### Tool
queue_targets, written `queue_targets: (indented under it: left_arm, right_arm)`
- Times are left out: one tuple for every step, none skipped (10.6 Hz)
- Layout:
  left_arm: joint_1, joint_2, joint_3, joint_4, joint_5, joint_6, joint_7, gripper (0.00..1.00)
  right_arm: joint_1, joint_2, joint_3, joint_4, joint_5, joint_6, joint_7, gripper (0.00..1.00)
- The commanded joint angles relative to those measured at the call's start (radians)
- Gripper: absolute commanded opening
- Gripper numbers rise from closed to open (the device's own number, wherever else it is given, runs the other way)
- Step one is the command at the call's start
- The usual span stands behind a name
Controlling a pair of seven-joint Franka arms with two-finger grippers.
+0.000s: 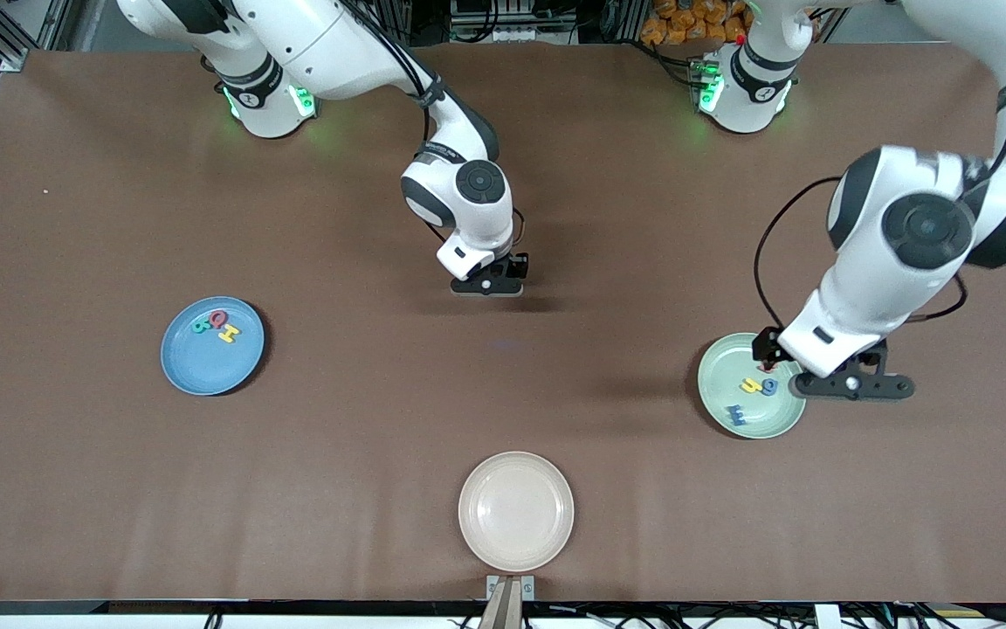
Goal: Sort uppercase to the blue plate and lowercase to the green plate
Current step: 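Drop w on green plate with the left gripper while the right gripper lifts M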
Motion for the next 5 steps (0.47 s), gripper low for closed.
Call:
queue_targets:
  left_arm:
    - [-0.01, -0.122, 0.005, -0.028, -0.04, -0.071, -0.004, 1.0]
    - [-0.009, -0.157, 0.007, -0.028, -0.054, -0.078, -0.001, 1.0]
    - [-0.009, -0.185, 0.019, -0.024, -0.089, -0.087, -0.001, 1.0]
    - [-0.009, -0.21, 0.04, -0.016, -0.148, -0.097, -0.001, 1.0]
    - [-0.013, -0.233, 0.071, -0.01, -0.2, -0.12, -0.001, 1.0]
  right_arm:
    - [0.003, 0.001, 0.004, -0.009, -0.009, 0.026, 0.04, 0.73]
    - [0.001, 0.007, 0.004, -0.008, -0.006, 0.028, 0.04, 0.72]
    - [0.003, 0.009, 0.004, -0.008, -0.006, 0.034, 0.041, 0.69]
    - [0.003, 0.009, 0.004, -0.009, -0.005, 0.036, 0.04, 0.66]
    - [0.003, 0.01, 0.004, -0.009, -0.005, 0.036, 0.04, 0.64]
